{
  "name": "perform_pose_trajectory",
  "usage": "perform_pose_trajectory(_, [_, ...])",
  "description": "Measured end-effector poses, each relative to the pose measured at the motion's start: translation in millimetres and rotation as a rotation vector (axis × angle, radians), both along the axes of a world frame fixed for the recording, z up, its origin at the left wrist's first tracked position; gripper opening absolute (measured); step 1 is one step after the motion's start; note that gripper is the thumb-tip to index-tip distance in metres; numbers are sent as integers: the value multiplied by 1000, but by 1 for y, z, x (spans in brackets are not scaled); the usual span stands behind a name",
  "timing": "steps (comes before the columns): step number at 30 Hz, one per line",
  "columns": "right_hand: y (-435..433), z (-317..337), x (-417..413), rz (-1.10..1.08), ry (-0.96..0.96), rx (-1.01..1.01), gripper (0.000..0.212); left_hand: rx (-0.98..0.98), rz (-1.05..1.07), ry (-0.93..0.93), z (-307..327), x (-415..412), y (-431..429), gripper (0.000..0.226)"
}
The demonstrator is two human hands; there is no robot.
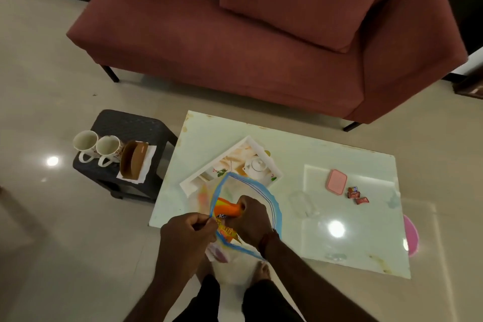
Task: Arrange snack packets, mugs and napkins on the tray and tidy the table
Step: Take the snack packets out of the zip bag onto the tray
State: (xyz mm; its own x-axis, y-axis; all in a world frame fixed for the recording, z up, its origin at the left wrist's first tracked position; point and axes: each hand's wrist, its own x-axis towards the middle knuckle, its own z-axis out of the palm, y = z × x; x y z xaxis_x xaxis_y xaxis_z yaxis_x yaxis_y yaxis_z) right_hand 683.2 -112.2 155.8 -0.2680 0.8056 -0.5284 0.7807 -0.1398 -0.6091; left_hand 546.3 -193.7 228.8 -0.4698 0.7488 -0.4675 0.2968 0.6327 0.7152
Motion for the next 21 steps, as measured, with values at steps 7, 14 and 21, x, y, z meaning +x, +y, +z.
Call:
perform_pose_trajectory(7, [-6, -7, 6, -163, 32, 60, 37, -78, 10, -86, -49, -21, 12, 17])
perform_pose_trajectory(14, [32, 31, 41, -220, 199, 41, 38, -134, 76, -132, -92, -23, 37, 19])
perform_pose_trajectory(21, [99, 73, 102, -382, 700, -72, 60, -172, 221, -220, -119, -19, 45, 8])
